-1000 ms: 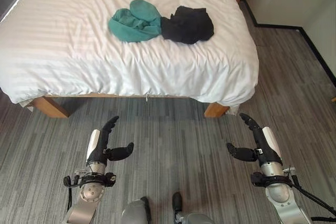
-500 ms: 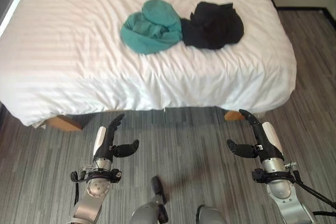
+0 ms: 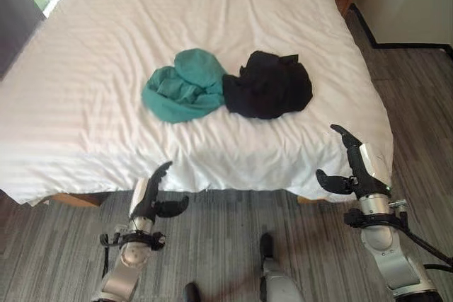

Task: Pick up bed clothes into laundry basket.

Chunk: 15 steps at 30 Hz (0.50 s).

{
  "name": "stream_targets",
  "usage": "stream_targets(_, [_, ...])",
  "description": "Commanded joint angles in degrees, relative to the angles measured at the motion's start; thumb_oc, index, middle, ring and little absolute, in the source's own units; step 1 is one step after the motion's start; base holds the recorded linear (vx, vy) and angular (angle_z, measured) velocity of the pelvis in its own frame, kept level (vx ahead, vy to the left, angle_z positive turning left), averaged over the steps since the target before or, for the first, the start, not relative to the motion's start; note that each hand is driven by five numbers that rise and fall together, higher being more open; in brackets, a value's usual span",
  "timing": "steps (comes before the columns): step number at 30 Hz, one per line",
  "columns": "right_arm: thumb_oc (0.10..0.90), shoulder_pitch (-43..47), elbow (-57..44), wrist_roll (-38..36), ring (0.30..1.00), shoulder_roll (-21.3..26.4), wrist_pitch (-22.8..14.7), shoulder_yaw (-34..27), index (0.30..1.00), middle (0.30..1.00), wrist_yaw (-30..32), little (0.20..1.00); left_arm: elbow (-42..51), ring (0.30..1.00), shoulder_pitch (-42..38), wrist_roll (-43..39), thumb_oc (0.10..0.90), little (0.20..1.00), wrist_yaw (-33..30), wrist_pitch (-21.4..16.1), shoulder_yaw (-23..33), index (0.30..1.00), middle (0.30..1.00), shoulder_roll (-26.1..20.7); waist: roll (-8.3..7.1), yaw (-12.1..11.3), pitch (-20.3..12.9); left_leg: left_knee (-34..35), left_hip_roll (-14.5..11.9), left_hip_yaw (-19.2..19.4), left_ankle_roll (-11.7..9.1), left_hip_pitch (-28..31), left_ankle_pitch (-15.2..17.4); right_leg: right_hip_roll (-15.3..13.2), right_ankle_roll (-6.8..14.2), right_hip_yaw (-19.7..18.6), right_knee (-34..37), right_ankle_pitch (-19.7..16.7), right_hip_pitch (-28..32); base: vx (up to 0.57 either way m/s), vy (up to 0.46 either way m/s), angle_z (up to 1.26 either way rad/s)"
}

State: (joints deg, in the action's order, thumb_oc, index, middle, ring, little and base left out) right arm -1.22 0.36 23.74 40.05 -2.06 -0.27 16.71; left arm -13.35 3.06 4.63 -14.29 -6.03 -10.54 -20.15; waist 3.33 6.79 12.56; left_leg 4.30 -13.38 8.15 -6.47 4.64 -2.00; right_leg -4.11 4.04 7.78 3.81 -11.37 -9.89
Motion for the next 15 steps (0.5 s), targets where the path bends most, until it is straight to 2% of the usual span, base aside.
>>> stream_targets(1, [0.8, 10.8, -2.9, 3.1, 0.9, 5.6, -3.1, -3.7, 0.9, 0.9, 6.9, 0.9, 6.3, 0.9, -0.8, -0.4, 0.8, 0.9, -2.2, -7.0, 1.9, 0.9, 0.9, -5.9, -3.72, -0.1, -4.0, -7.9, -0.7, 1.5, -3.2, 5.1, 2.0, -4.3, 6.1, -8.0, -1.6, 7.3, 0.4, 0.13, -0.222, 0.26])
stream_targets(2, [0.8, 11.0, -2.7, 3.0, 0.9, 5.6, -3.2, -3.6, 0.9, 0.9, 7.0, 0.9, 6.3, 0.9, -0.8, -0.4, 0.8, 0.9, -2.2, -7.0, 2.0, 0.9, 0.9, -5.9, -3.76, 0.1, -3.9, -8.1, -0.8, 1.3, -3.3, 4.7, 1.8, -4.3, 5.9, -7.9, -1.6, 7.1, 0.2, 0.21, -0.494, 0.09])
stream_targets(3, [0.8, 14.3, -0.1, 2.2, 0.9, 8.5, -2.6, -2.2, 0.9, 0.9, 7.5, 0.9, 6.9, 0.9, 0.0, -2.8, 0.8, 0.9, -2.1, -7.1, 2.1, 0.9, 0.9, -5.7, -5.02, -2.3, -2.4, -20.9, -2.9, 0.2, -2.8, -1.3, -4.1, -4.0, 3.3, -6.2, -1.0, 8.5, 4.6, 0.03, -0.303, -0.01])
stream_targets(4, [0.8, 14.7, 0.2, 2.2, 0.9, 8.5, -2.7, -1.9, 0.9, 0.9, 7.7, 0.9, 7.0, 0.9, -0.1, -2.8, 0.8, 0.9, -2.1, -7.0, 2.3, 0.9, 0.9, -5.7, -5.11, -1.8, -2.5, -21.2, -2.8, -0.3, -2.9, -2.1, -4.5, -4.1, 3.1, -5.9, -0.9, 8.1, 4.3, 0.11, -0.494, 0.06])
stream_targets(5, [0.8, 16.3, 1.4, 2.1, 0.9, 10.0, -2.2, -0.9, 0.9, 0.9, 7.9, 0.9, 7.0, 0.9, 0.4, -3.4, 0.8, 0.9, -2.0, -6.9, 2.4, 0.9, 0.9, -5.9, -6.29, -2.6, -1.8, -25.9, -4.0, 1.6, -2.2, -4.2, -5.8, -4.0, 1.9, -5.0, -0.8, 8.9, 6.2, 0.17, -0.428, 0.31])
stream_targets(6, [0.8, 18.5, 2.0, 3.1, 0.9, 11.1, -1.3, 1.0, 0.9, 0.9, 6.9, 0.9, 6.9, 0.9, 2.6, -4.0, 0.8, 0.9, -1.5, -6.7, 3.0, 0.9, 0.9, -5.7, -7.22, -4.3, -1.5, -27.5, -3.9, 6.5, -1.6, -6.6, -3.7, -3.8, 1.1, -3.8, -0.4, 10.5, 9.1, 0.18, -0.414, 0.44])
stream_targets(7, [0.8, 18.7, 2.1, 3.1, 0.9, 11.1, -1.3, 1.2, 0.9, 0.9, 6.9, 0.9, 7.0, 0.9, 2.7, -4.1, 0.8, 0.9, -1.5, -6.6, 3.2, 0.9, 0.9, -5.7, -7.39, -4.3, -1.6, -27.3, -3.7, 6.8, -1.3, -6.7, -4.0, -3.9, 1.1, -3.9, -0.4, 10.2, 8.9, 0.25, -0.29, 0.51])
stream_targets(8, [0.8, 19.0, 2.2, 3.6, 0.9, 11.3, -1.0, 2.1, 0.9, 0.9, 6.5, 0.9, 6.7, 0.9, 3.8, -3.9, 0.8, 0.9, -1.1, -6.5, 3.4, 0.9, 0.9, -5.5, -7.48, -5.5, -1.7, -25.8, -0.8, 7.6, -0.8, -8.8, -1.5, -3.5, 1.0, -4.0, -0.1, 11.0, 10.4, 0.22, -0.096, 0.23])
stream_targets(9, [0.8, 20.2, 2.9, 3.9, 0.9, 11.3, -0.9, 3.3, 0.9, 0.9, 5.7, 0.9, 6.6, 0.9, 4.8, -3.8, 0.8, 0.9, -0.6, -6.4, 3.3, 0.9, 0.9, -5.2, -7.24, -6.4, -1.9, -22.9, 1.1, 7.9, -0.6, -9.9, -0.4, -3.5, 1.3, -4.1, 0.1, 11.6, 11.5, 0.28, -0.093, 0.11])
stream_targets(10, [0.8, 21.4, 3.8, 3.8, 0.9, 11.5, -0.8, 4.5, 0.9, 0.9, 5.1, 0.9, 6.6, 0.9, 5.4, -3.9, 0.8, 0.9, -0.2, -6.4, 3.5, 0.9, 0.9, -5.0, -6.95, -6.8, -2.2, -19.2, 1.8, 8.1, -0.6, -9.7, -0.8, -3.5, 1.6, -3.9, 0.3, 11.9, 11.8, 0.24, 0.022, -0.02])
stream_targets(11, [0.8, 22.0, 5.0, 3.5, 0.9, 11.3, -1.0, 5.8, 0.9, 0.9, 4.4, 0.9, 6.3, 0.9, 5.9, -4.0, 0.8, 0.9, 0.1, -6.5, 3.5, 0.9, 0.9, -4.8, -6.02, -7.9, -2.3, -14.5, 1.9, 7.8, -1.4, -10.0, -2.1, -3.0, 2.0, -3.5, 0.5, 12.3, 12.3, 0.23, 0.037, 0.13])
stream_targets(12, [0.8, 23.8, 7.3, 2.9, 0.9, 11.6, -1.0, 8.0, 0.9, 0.9, 4.2, 0.9, 6.0, 0.9, 6.4, -4.4, 0.8, 0.9, 0.5, -6.5, 3.4, 0.9, 0.9, -4.6, -5.64, -8.6, -2.4, -9.8, 2.9, 7.1, -1.8, -9.7, -4.3, -2.7, 2.1, -2.9, 0.6, 13.1, 13.6, 0.29, 0.019, 0.19])
stream_targets(13, [0.8, 25.4, 8.9, 3.0, 0.9, 11.6, -1.0, 10.2, 0.9, 0.9, 3.2, 0.9, 5.8, 0.9, 6.9, -4.9, 0.8, 0.9, 0.6, -6.6, 3.6, 0.9, 0.9, -4.5, -5.39, -9.3, -2.3, -6.9, 4.0, 5.1, -2.0, -9.8, -5.5, -2.4, 2.2, -2.6, 0.8, 13.6, 14.8, 0.26, -0.017, 0.17])
stream_targets(15, [0.8, 28.4, 12.8, 2.9, 0.9, 11.5, -0.5, 13.4, 0.9, 0.9, 3.0, 0.9, 5.4, 0.9, 7.8, -5.6, 0.8, 0.9, 0.6, -6.7, 3.4, 0.9, 0.9, -4.2, -5.06, -10.4, -2.8, -3.8, 5.2, 1.9, -2.0, -9.3, -5.7, -1.8, 2.3, -2.6, 1.1, 14.2, 15.6, 0.25, -0.023, 0.13])
